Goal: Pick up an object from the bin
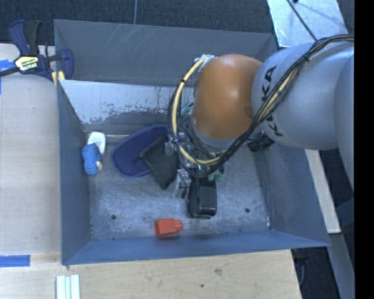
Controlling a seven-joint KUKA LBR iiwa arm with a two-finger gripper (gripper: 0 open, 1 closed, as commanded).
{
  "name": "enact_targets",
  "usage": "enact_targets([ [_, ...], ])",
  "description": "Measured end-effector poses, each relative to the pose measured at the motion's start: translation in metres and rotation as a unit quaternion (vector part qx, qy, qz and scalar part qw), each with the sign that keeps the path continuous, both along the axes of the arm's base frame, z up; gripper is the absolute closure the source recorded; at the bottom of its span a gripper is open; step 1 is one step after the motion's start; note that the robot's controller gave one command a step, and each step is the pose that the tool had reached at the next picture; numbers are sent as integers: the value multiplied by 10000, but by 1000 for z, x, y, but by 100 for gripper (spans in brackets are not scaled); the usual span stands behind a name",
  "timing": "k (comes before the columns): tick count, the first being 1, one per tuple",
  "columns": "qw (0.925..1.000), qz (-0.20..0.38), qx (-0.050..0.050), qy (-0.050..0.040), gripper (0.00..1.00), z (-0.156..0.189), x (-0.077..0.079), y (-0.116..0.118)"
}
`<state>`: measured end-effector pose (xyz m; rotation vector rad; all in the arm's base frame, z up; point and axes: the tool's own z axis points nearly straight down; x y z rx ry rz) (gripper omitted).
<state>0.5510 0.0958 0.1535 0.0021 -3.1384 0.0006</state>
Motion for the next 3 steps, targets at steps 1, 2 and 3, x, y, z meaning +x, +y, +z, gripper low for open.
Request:
enact_targets([
  [1,9939,1096,11,-70,0,-81,57,-9],
  [2,9941,1084,1,-57,100,-79,57,-10],
  [3,9949,1008,3,-83,100,82,64,-15],
])
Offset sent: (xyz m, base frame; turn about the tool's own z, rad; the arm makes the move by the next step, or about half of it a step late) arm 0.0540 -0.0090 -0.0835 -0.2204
